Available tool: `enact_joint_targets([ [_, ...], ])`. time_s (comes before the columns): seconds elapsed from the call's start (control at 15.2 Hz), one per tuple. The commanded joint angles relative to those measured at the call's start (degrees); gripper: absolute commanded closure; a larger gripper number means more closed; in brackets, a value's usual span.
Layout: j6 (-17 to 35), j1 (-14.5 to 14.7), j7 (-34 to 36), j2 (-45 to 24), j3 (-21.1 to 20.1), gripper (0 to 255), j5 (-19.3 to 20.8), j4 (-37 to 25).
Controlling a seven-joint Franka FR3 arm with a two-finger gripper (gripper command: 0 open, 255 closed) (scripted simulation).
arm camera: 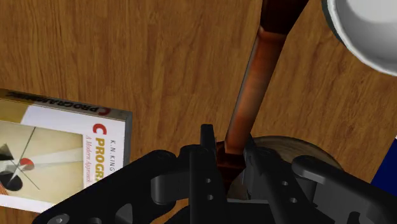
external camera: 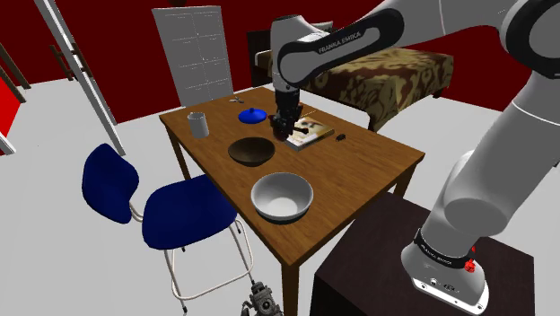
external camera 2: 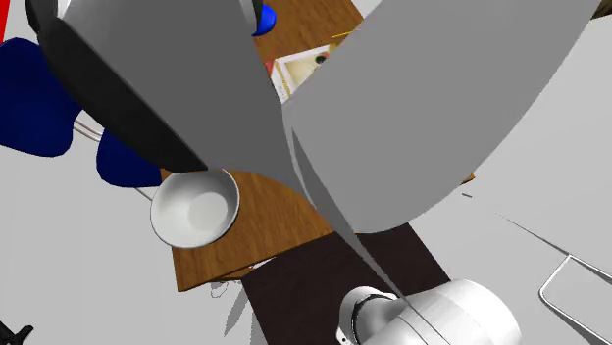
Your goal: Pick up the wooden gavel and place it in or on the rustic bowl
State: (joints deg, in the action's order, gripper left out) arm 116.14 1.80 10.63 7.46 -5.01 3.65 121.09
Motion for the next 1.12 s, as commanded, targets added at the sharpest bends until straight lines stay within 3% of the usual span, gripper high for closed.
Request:
enact_joint_targets([
  [0.0, -0.33, 0.53, 1.55, -4.24, -0.83, 255, 0.37, -4.49],
  [0.53, -5.68, 3.05, 6.0, -22.23, -2.57, 255, 2.79, -27.35],
  [1.06, -0.01, 3.06, 6.56, -23.5, -2.41, 255, 3.19, -22.91],
])
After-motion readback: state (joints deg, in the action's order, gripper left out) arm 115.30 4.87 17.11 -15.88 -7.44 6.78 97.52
